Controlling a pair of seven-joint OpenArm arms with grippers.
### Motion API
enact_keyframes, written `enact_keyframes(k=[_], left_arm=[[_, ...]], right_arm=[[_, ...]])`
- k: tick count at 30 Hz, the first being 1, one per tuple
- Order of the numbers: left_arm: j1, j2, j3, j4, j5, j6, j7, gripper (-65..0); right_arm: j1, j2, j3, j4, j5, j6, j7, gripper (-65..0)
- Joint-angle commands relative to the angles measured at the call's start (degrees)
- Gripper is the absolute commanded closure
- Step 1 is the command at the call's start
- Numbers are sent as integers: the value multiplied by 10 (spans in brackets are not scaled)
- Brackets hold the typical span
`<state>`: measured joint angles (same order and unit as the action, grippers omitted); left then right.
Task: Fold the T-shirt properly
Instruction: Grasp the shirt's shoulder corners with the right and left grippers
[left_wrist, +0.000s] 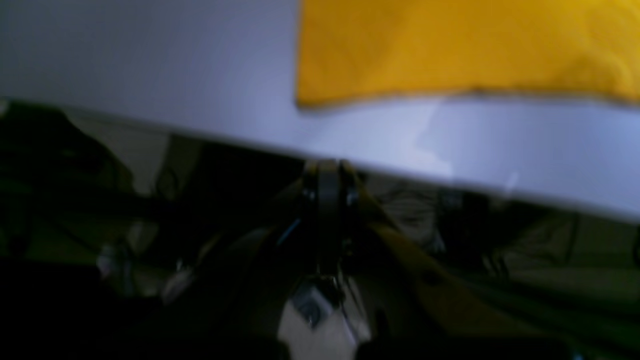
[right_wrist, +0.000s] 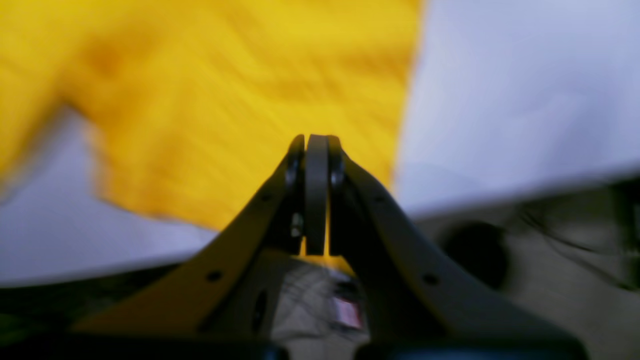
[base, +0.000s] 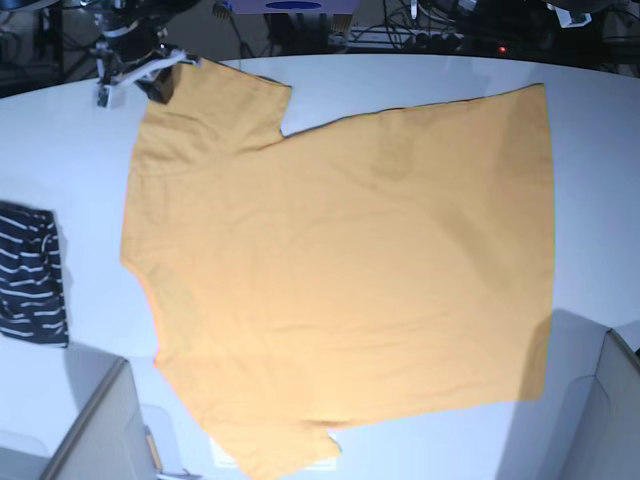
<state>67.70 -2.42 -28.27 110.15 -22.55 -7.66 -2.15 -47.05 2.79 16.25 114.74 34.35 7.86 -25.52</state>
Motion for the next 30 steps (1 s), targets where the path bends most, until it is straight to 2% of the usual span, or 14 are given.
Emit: enact_keyframes(k=[1,2,4,6,7,8,10,14,17,21,24,28,30], left_arm=[[13,0,-10,5,-3,3,-10,-21],[13,0,-13,5,-3,3,-10,-71],[12,0,-13,6,-3,2,-10,-176],[9,0,-10,6,-4,2,-10,-272],[2,0,-9,5,-4,1,-10,-314],[-3,0,-10,2,-14,1,-10,-349],[-8,0,-12,-5,-60,-6,-10,-385],[-7,-20,-14,-9,-178,-76,-9,-392],[-5,-30,-14,-10,-208,-78,-9,-392],[-8,-30,-14,-10,-212,-78,-5,-397],[-24,-31,-21,-9,-247,-79,44,-397],[-60,-29,-85,-19,-304,-84,142,-393],[-81,-26,-129,-21,-315,-119,193,-390]], right_arm=[[-1,12,2,10,31,8,-2,0],[7,22,2,9,70,8,-10,-3],[23,46,9,4,129,9,-27,-213],[41,62,23,-7,177,9,-44,-372],[51,67,36,-14,196,9,-51,-423],[61,68,49,-23,207,10,-60,-444],[88,70,80,-42,211,10,-88,-440],[143,70,142,-97,210,11,-170,-411],[168,70,168,-146,210,12,-204,-413],[181,87,171,-200,209,62,-210,-411],[180,87,168,-226,209,75,-210,-411],[177,92,133,-252,209,76,-210,-411],[168,91,103,-252,209,76,-208,-411]])
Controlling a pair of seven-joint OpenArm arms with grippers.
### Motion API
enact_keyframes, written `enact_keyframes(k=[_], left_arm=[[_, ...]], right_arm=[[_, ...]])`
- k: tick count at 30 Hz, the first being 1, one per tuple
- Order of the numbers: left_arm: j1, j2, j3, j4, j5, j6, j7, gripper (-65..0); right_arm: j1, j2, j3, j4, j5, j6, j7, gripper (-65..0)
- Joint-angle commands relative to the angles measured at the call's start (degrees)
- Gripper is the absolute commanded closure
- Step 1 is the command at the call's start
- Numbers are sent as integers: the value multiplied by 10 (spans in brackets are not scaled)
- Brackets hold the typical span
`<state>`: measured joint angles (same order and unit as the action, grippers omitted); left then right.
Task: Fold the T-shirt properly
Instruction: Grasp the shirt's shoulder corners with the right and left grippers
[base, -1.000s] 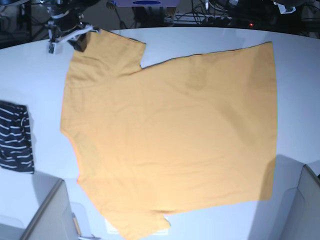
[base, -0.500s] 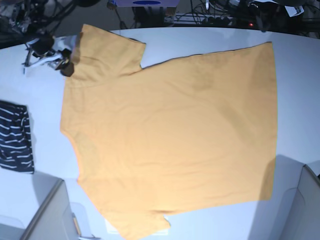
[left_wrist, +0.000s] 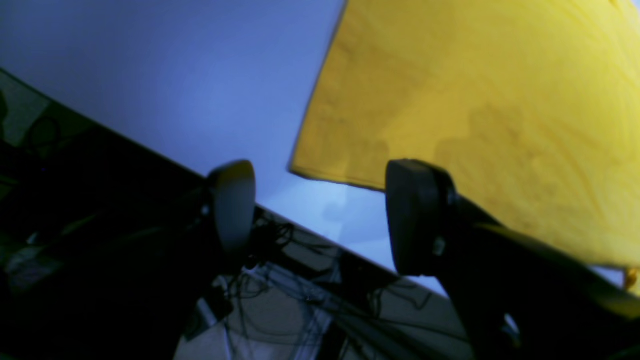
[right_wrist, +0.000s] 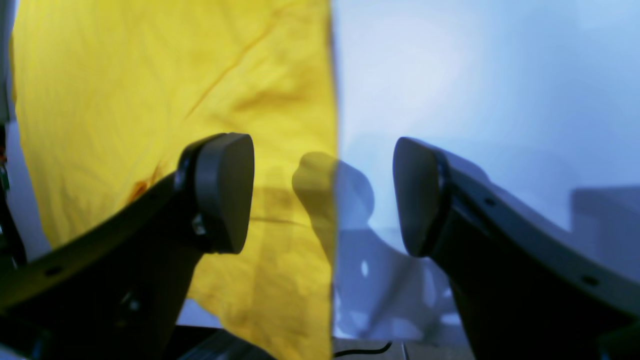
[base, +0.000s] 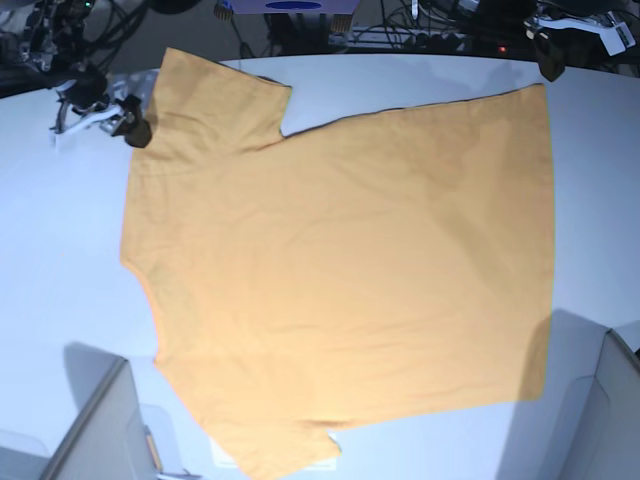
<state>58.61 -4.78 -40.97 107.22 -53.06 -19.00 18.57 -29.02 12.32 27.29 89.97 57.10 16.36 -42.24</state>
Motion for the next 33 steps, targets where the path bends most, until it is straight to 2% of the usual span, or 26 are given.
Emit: enact_keyframes(k=[1,3,7,9,11,13,16,20,30,33], left_arm=[[1,2,-24,8,-11,-27,11,-390],[-20,17,-66,8,-7,-56,62,-390],[-70,43,-150,-3,3,-89,152,-390],[-97,53,-178,-8,22,-111,185,-390],[-121,66,-196,-17,48,-129,208,-390],[-141,75,-203,-30,69,-135,217,-390],[-155,75,-201,-61,75,-135,217,-390],[-180,73,-203,-92,77,-135,238,-390],[-223,71,-198,-106,79,-135,239,-388],[-228,54,-162,-112,79,-135,239,-388]], right_arm=[[-19,-7,-21,-3,-18,-9,-40,-411],[-28,-8,-40,2,-18,-9,-38,-410],[-35,-19,-47,2,-18,-9,-38,-408],[-38,-18,-52,4,-18,-9,-38,-375],[-38,-18,-52,2,-19,-9,-39,-302],[-38,-19,-52,0,-19,-9,-39,-198],[-37,-19,-52,1,-19,-9,-42,0],[-36,-17,-52,1,-19,-9,-42,0],[-36,-16,-52,1,-19,-11,-42,0],[-36,-16,-53,1,-19,-11,-43,0]])
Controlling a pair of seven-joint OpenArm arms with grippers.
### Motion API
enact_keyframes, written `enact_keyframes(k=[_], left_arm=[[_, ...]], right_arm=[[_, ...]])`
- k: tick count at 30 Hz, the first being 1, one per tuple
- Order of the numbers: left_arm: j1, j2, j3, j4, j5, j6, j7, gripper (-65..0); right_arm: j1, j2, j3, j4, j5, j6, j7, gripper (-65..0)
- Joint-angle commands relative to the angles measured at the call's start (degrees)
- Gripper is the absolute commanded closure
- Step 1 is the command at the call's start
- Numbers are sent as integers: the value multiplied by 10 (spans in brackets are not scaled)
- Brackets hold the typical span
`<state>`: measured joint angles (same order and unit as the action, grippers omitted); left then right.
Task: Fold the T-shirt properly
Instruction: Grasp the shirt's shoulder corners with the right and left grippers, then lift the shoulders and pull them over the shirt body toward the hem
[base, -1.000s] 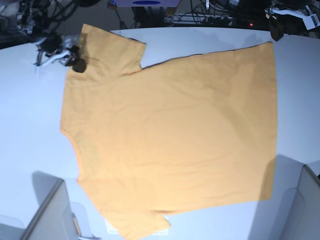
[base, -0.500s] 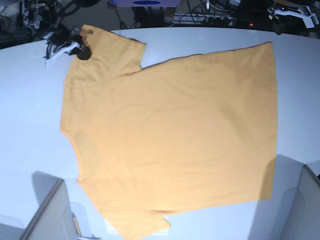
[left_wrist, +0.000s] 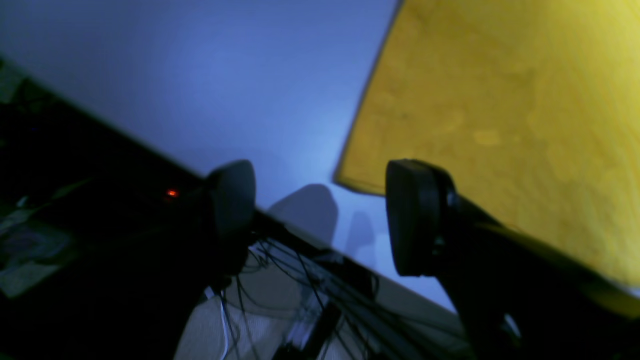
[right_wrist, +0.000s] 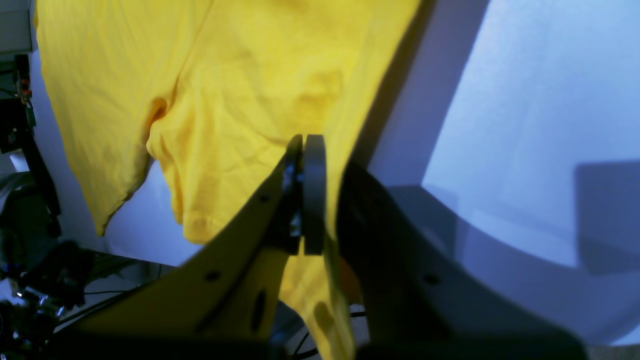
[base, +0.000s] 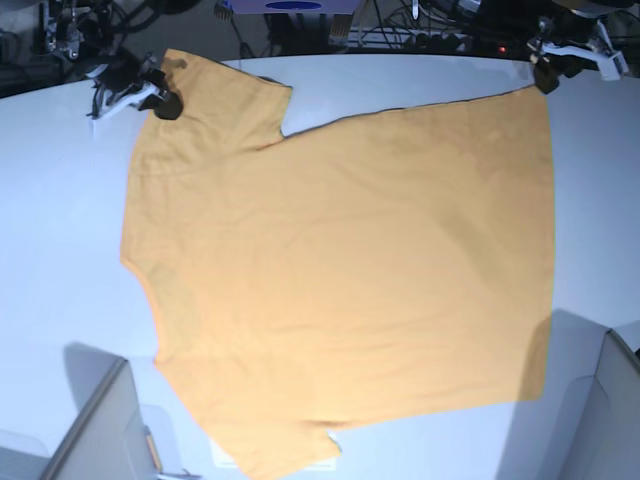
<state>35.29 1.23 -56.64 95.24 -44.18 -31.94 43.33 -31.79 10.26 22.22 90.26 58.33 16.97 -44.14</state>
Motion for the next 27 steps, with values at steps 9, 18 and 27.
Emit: enact_keyframes(k=[9,18,27], left_arm=[[-10,-8,31,-56,-13,-5,-9,-388],[-29,-6,31,-75,-15,-5,-9,-388],[-60,-5,46,-109,-15,-5,40,-388]], right_arm=[[-9,4,-1,-2,-32,-17,-24,0],[-10,5,2,-2,-32,-17,-24,0],[-10,5,0,-2,-32,-17,-24,0]])
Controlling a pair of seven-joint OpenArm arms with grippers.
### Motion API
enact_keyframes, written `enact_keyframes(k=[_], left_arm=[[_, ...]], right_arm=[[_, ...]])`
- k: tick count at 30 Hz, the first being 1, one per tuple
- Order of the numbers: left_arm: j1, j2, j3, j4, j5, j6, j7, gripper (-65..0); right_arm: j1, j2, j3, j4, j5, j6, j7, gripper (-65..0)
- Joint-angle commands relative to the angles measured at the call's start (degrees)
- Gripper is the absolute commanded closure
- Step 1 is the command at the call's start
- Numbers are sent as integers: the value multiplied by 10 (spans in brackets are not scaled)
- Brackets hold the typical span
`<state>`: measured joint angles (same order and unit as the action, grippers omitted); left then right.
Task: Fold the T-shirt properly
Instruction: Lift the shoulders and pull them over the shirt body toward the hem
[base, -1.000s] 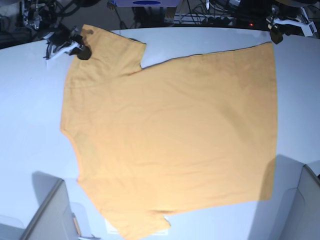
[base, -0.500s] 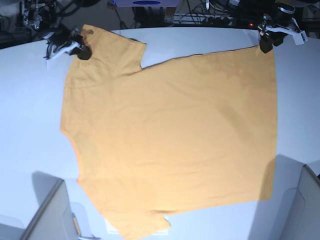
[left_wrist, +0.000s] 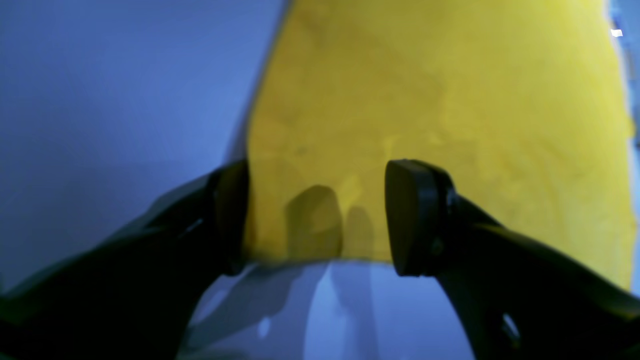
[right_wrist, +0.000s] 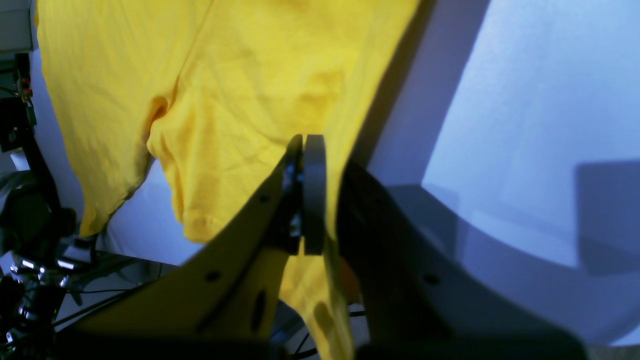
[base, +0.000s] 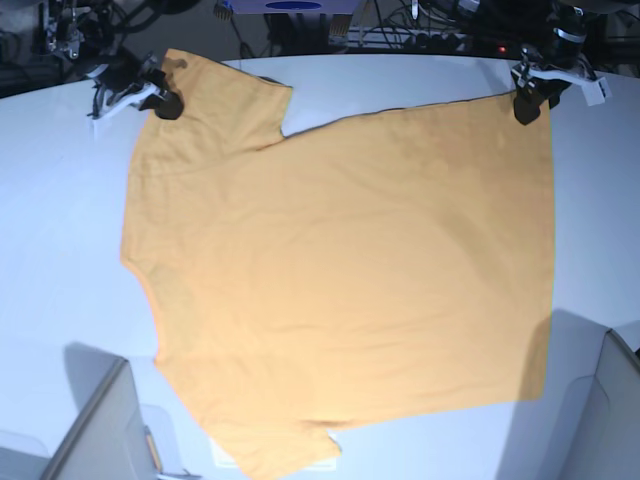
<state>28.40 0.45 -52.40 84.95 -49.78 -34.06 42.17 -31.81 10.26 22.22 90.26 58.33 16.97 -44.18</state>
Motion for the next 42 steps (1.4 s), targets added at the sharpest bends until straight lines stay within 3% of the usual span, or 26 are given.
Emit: enact_keyframes(k=[1,10,12,15,27,37,42], left_arm=[[6,3,4,-18,41,17,54,-388],[2,2,3,-38,41,17,54,-362],[2,1,3,-38,41,17,54,-252],[2,0,4,-38,41,17,54,0],[37,-9,3,65,46,18,56,0],[58,-10,2,89,46,18,54,0],[56,-8,2,153,46,18,56,0]], right_arm=[[-9,5,1,-2,-32,-17,-24,0],[-10,5,0,-3,-32,-17,-24,0],[-10,5,0,-3,-32,-17,-24,0],[-10,5,2,-3,-32,-17,-24,0],[-45,4,4,21,-29,-15,-18,0],[-87,1,37,130,-28,-15,-22,0],[-79,1,43,203,-26,-15,-23,0]])
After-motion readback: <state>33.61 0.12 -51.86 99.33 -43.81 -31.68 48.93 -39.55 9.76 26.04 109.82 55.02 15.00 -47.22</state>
